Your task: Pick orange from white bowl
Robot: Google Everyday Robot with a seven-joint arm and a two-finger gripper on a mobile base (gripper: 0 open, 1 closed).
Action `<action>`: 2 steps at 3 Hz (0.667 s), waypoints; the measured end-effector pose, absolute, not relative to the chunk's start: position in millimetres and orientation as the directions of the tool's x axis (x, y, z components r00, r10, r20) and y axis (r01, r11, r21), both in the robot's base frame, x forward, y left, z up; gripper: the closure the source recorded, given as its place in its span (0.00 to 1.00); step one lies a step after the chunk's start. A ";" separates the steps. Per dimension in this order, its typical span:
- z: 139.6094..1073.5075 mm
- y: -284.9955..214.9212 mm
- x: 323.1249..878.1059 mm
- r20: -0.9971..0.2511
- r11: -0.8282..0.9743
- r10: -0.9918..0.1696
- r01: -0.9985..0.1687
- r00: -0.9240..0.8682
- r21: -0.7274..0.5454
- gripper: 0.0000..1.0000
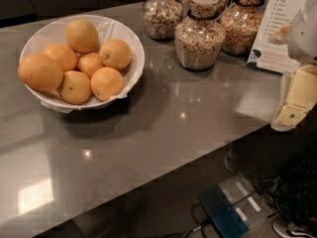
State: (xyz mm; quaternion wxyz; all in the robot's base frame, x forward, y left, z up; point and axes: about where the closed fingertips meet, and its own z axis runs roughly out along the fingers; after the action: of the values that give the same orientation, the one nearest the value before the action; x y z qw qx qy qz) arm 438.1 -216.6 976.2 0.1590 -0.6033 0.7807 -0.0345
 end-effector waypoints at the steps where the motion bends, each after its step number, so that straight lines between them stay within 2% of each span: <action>1: 976.2 -216.6 438.1 -0.207 0.270 -0.953 -0.931 -0.221 -0.246 0.00; 2: 964.5 -192.0 437.4 -0.244 0.217 -0.956 -0.950 -0.161 -0.223 0.00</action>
Offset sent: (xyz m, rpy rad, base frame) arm -0.0030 0.0560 -0.0334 0.1013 0.0558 0.1578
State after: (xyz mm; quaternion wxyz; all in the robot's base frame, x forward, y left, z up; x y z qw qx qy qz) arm 437.4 -192.0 964.5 0.1676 -0.6256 0.7619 -0.0088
